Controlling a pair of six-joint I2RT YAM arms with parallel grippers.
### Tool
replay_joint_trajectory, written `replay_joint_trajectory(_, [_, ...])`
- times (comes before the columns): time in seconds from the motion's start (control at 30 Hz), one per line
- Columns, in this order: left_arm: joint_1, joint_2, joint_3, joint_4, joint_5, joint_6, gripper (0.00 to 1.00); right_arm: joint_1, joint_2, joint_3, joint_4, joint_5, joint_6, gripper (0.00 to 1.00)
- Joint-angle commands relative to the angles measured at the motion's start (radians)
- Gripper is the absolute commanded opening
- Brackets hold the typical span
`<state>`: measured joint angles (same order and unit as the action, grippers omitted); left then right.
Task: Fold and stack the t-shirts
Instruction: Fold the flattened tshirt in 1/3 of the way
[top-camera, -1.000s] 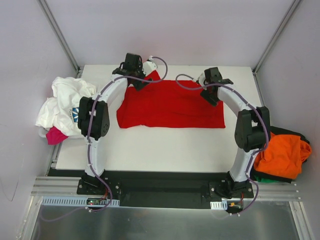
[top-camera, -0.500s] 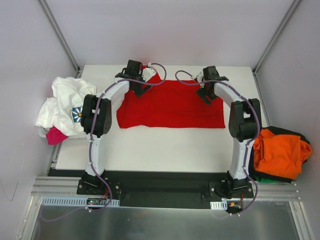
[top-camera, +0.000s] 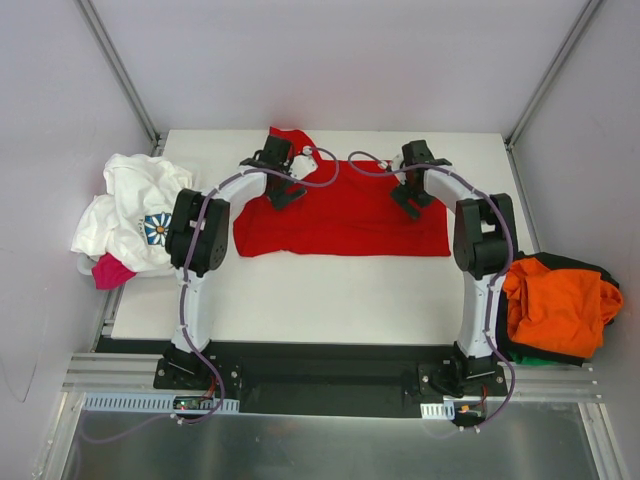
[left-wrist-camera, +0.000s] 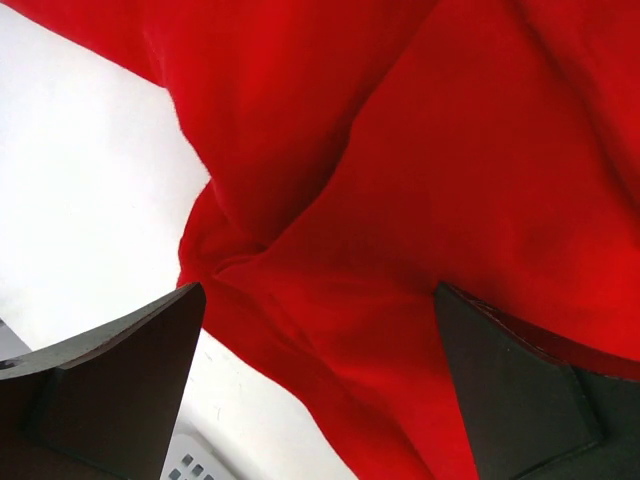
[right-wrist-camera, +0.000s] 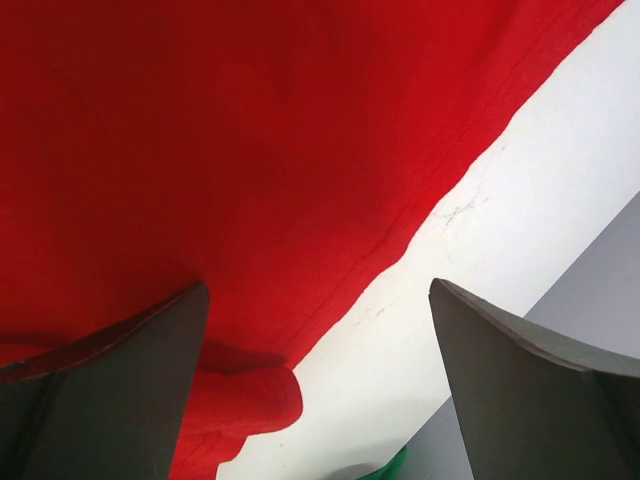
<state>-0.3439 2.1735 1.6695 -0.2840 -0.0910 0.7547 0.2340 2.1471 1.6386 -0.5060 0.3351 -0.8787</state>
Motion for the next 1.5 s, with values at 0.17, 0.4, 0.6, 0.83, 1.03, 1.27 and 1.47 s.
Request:
replay_joint_trajectory(0.17, [-0.014, 0.002, -0.05, 0.002, -0.082, 0.064, 0.99, 0.019, 0.023, 0.004, 0.003, 0.064, -0.057, 0.96])
replay_joint_trajectory(0.4, [-0.017, -0.056, -0.151, 0.011, -0.093, 0.071, 0.99, 0.041, -0.071, -0.115, 0.024, 0.076, -0.078, 0.96])
replay_joint_trajectory(0.6, [-0.03, -0.122, -0.244, 0.028, -0.096, 0.066, 0.99, 0.074, -0.18, -0.272, 0.067, 0.104, -0.098, 0.96])
replay_joint_trajectory(0.83, [-0.067, -0.222, -0.387, 0.042, -0.124, 0.051, 0.99, 0.096, -0.302, -0.425, 0.076, 0.102, -0.08, 0.96])
replay_joint_trajectory(1.03, [-0.09, -0.323, -0.517, 0.045, -0.13, 0.041, 0.99, 0.125, -0.388, -0.493, 0.052, 0.099, -0.054, 0.96])
replay_joint_trajectory(1.27, [-0.101, -0.376, -0.588, 0.058, -0.128, 0.029, 0.99, 0.185, -0.446, -0.556, 0.029, 0.096, -0.019, 0.96])
replay_joint_trajectory(1.47, [-0.113, -0.369, -0.567, 0.069, -0.145, 0.032, 0.99, 0.208, -0.454, -0.545, 0.058, 0.136, -0.026, 0.96])
